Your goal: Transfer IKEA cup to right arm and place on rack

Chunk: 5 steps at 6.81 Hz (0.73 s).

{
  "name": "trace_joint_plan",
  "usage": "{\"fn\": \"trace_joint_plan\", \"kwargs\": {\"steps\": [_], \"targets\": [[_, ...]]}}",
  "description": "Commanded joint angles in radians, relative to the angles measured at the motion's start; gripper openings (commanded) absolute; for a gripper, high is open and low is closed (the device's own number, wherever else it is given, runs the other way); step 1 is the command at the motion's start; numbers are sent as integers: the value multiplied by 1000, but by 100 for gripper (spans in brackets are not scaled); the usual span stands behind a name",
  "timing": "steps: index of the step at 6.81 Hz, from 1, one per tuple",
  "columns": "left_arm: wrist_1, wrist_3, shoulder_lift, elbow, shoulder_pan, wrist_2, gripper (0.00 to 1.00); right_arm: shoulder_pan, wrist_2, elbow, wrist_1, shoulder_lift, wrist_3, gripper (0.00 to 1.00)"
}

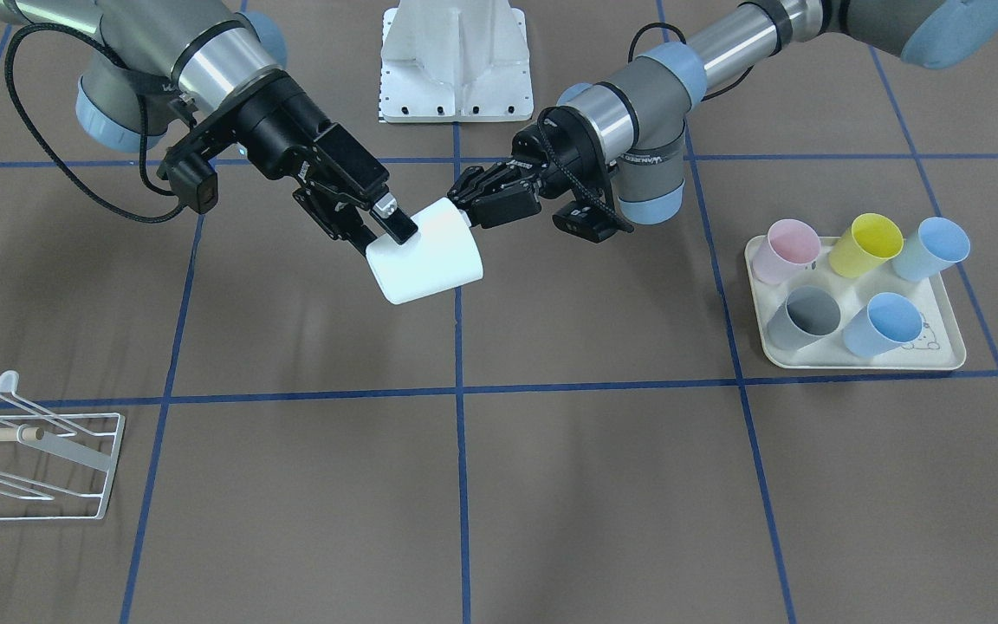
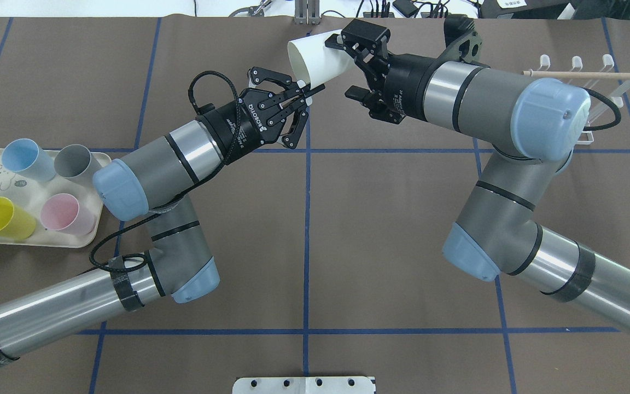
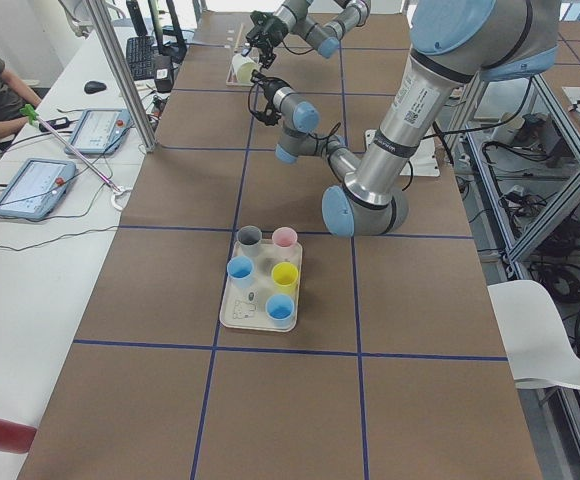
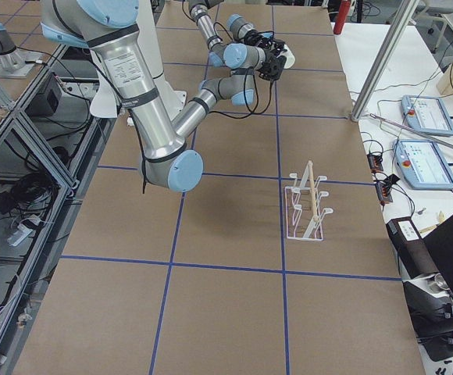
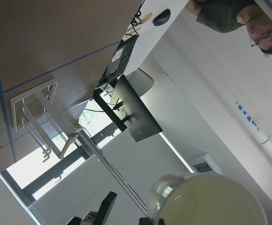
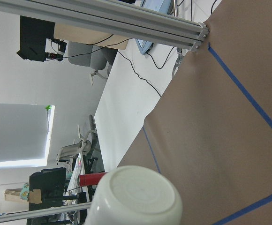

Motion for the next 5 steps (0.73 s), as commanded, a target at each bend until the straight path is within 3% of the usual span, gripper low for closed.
{"fn": "trace_joint_plan", "kwargs": {"steps": [1, 5], "targets": [[0, 1, 0, 1, 9, 3, 0, 0, -3, 0, 8, 0, 1, 99], [0, 0, -8, 1, 14, 11, 0, 0, -6, -11, 36, 0, 4, 99]]}}
